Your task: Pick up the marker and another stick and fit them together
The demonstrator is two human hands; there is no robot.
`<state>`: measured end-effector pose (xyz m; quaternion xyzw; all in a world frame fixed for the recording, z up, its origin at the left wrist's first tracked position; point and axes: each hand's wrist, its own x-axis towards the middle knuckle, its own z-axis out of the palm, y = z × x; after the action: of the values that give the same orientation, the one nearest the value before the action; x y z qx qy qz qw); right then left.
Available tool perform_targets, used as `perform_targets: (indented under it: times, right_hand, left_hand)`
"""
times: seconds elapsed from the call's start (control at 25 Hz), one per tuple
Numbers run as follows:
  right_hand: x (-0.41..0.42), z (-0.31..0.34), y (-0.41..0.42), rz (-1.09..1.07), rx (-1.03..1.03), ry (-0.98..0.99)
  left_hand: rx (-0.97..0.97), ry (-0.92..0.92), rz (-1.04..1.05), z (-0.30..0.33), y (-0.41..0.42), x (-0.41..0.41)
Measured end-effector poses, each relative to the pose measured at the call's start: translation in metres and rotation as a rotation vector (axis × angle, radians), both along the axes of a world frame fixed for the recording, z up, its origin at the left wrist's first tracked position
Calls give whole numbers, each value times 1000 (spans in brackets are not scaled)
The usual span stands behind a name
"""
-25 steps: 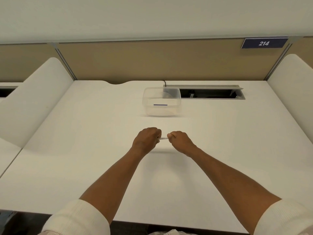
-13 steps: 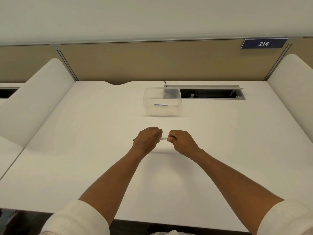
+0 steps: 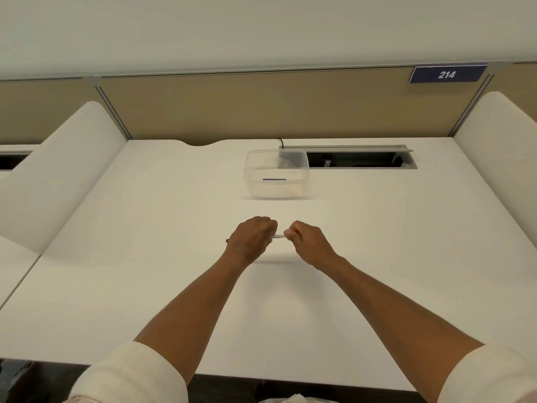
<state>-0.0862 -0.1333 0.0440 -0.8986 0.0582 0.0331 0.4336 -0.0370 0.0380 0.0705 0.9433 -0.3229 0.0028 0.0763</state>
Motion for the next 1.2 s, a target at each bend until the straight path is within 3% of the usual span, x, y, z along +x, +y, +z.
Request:
perform_targets:
  times: [0.08,0.24,0.32,0.4,0.48,0.64,0.8,0.92,1.0,1.2]
  right_hand:
    - [0,1,-4,36,-70,-77]
    - [-1,3,-3,35,-176,-45]
    - [1,5,0,-18,-73,61]
    - [2,7,5,-152,214,221]
    - [4,9,5,-175,263,246]
    - [6,11,5,41,-187,-26]
    - [8,9,5,69,-353,-225]
    - [12,9,1,95,-409,-213]
    - [14,10,1,97,-279,-123]
    - [14,8,4,-85,264,152]
  left_hand:
    - [7,3,-3,1,-1,-2]
    - [2,-11,-21,1,-2,-4]
    - [4,-47,-40,2,-2,-4]
    - [3,-76,-52,5,-2,-3]
    - [5,-66,-43,7,-2,-2]
    - [-28,-5,24,10,5,6]
    - [-46,6,31,14,6,11]
    - [-52,1,18,11,5,11]
    - [-60,0,20,9,6,10]
    - [-62,-4,8,9,2,13]
